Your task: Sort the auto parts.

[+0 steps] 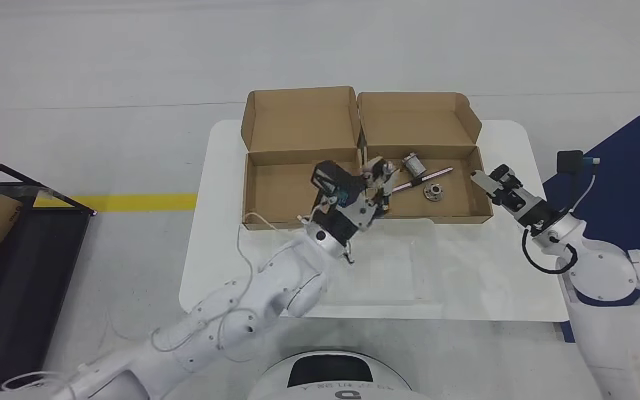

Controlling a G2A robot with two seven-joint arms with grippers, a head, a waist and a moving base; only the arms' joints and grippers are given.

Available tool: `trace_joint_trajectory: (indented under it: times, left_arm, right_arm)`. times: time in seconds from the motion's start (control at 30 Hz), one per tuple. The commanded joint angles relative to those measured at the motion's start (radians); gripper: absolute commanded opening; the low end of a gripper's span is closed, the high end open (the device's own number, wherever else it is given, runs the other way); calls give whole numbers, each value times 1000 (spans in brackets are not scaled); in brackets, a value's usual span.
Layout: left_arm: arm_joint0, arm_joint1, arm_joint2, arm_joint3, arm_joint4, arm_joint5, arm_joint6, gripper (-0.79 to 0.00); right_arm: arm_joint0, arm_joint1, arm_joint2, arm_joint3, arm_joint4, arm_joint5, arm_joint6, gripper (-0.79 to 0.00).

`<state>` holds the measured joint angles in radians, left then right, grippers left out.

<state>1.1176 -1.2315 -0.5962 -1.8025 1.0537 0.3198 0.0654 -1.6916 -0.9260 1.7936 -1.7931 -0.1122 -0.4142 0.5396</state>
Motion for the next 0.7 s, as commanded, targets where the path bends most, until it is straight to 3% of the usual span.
trace_joint_trajectory:
  times: [0.0, 0.07, 0.2, 0.47, 0.5, 0.57, 0.67]
  left_arm:
    - [-16, -4, -22, 46, 26, 93, -127, -785]
    - [-21, -11, -33, 85, 13, 152, -242, -785]
    - [-39, -23, -57, 160, -5, 196, -356, -785]
    - [-92, -65, -65, 323, -92, 243, -492, -785]
    - [-98, -70, -62, 340, -95, 248, -501, -779]
    - [-109, -81, -53, 369, -104, 254, -544, -686]
    - [-113, -96, -39, 392, -105, 258, -545, -665]
  right_arm:
    - [0, 0, 0, 0, 0, 0, 0, 0]
    - [0, 0, 0, 0, 0, 0, 0, 0]
    - [0, 0, 0, 0, 0, 0, 0, 0]
    - [0, 0, 0, 0, 0, 0, 0, 0]
    - [0, 0, 0, 0, 0, 0, 0, 0]
    - [0, 0, 0, 0, 0, 0, 0, 0]
    - [0, 0, 0, 0, 0, 0, 0, 0]
